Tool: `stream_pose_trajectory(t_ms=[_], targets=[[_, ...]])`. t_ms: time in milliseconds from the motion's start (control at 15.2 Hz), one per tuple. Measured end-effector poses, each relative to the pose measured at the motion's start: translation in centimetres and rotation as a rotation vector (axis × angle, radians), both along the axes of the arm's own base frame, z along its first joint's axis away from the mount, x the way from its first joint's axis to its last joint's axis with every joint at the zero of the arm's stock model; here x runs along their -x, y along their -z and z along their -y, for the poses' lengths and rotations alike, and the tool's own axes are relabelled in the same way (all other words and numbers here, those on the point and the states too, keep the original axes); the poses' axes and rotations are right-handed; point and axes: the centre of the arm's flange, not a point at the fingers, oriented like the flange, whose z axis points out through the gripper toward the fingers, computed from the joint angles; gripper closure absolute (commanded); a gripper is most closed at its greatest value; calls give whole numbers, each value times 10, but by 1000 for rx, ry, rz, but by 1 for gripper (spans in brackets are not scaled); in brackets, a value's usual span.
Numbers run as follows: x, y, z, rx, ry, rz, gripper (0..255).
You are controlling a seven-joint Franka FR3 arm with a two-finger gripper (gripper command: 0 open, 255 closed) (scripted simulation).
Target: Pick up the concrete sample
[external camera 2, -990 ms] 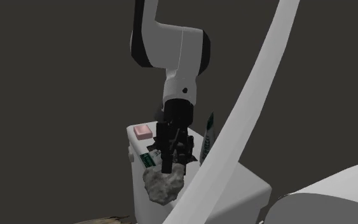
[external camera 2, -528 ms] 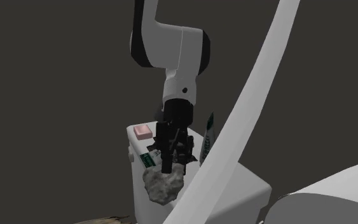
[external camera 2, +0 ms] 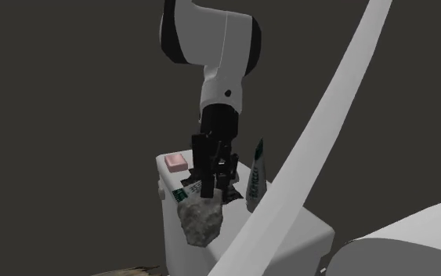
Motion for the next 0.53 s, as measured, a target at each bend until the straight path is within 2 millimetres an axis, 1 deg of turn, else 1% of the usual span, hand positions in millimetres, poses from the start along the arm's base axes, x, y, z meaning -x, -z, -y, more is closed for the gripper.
stream_pose_trajectory(t_ms=[528], targets=[[0,-39,0,0,0,0,255]])
